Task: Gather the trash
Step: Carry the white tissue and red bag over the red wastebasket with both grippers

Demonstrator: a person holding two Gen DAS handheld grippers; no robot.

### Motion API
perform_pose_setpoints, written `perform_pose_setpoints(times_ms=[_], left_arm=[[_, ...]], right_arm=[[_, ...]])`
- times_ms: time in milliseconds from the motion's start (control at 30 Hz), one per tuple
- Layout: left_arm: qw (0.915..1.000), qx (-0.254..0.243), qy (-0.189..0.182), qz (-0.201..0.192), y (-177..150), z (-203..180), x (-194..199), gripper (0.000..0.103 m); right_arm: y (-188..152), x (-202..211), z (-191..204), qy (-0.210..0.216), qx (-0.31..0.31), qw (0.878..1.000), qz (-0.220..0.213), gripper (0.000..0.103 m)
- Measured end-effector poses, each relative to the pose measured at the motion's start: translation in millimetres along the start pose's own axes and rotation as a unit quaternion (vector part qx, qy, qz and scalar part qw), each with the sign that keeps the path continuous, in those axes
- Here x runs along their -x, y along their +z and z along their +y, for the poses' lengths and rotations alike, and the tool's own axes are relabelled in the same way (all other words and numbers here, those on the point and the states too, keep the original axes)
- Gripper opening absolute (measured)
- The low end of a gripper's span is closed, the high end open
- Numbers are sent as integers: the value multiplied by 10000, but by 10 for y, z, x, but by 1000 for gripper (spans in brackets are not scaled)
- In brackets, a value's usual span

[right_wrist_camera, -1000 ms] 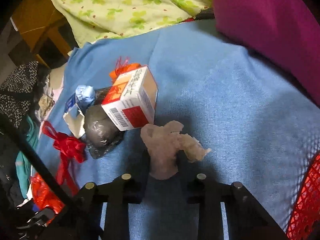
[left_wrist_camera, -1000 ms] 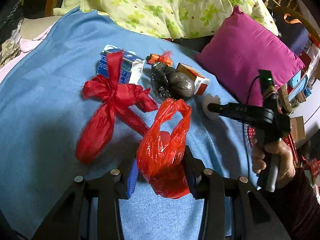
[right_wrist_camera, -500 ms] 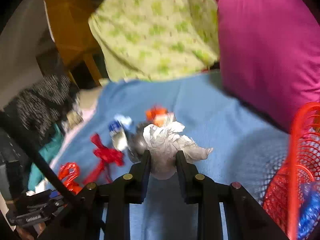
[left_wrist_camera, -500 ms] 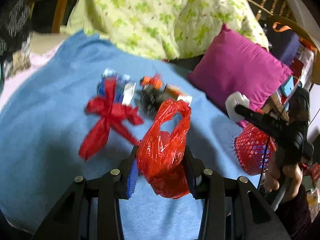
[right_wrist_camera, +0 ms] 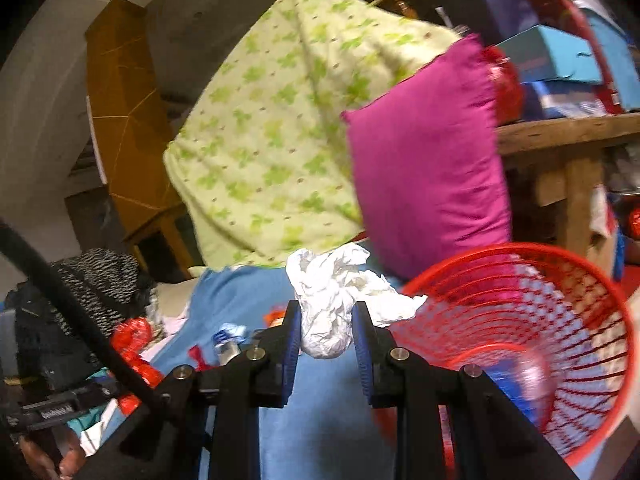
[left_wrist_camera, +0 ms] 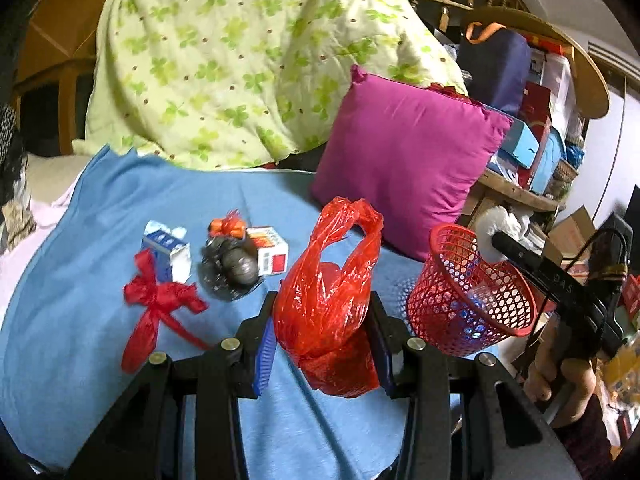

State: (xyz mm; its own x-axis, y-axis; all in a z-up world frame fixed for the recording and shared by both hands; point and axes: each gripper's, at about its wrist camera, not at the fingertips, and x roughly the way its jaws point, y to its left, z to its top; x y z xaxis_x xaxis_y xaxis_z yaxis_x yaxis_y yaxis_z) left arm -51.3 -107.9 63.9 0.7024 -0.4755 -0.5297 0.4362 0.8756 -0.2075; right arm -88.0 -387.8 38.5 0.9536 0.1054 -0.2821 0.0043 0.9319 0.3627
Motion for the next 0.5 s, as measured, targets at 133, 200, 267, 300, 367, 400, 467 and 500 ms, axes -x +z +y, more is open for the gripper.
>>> perform_pose_setpoints(times_ms=[133, 200, 267, 300, 367, 400, 467, 500], left_arm=[[9997, -198, 121, 22, 121, -276, -94, 43], [9993, -351, 162, -7, 170, -428, -156, 43], [9985, -508, 207, -35, 223, -592, -226, 43], [9982, -568, 207, -47, 246, -673, -259, 43], [9974, -679, 222, -71, 290, -825, -321, 43], [9971, -719, 228, -78, 298, -867, -337, 43], [9964, -822, 194, -81, 325, -987, -390, 43], [9961, -859, 175, -82, 334, -1031, -407, 43]], right_arm=[[36, 175, -246, -186, -73, 9998, -70, 27], [43, 246, -374, -268, -146, 9995, -100, 27], [48, 300, -474, -332, -202, 9992, -134, 27], [45, 342, -513, -359, -215, 9990, -161, 27], [49, 380, -595, -387, -279, 9987, -193, 27], [54, 393, -626, -394, -320, 9985, -192, 27], [60, 414, -688, -387, -405, 9982, -196, 27], [64, 425, -712, -375, -443, 9981, -199, 27]])
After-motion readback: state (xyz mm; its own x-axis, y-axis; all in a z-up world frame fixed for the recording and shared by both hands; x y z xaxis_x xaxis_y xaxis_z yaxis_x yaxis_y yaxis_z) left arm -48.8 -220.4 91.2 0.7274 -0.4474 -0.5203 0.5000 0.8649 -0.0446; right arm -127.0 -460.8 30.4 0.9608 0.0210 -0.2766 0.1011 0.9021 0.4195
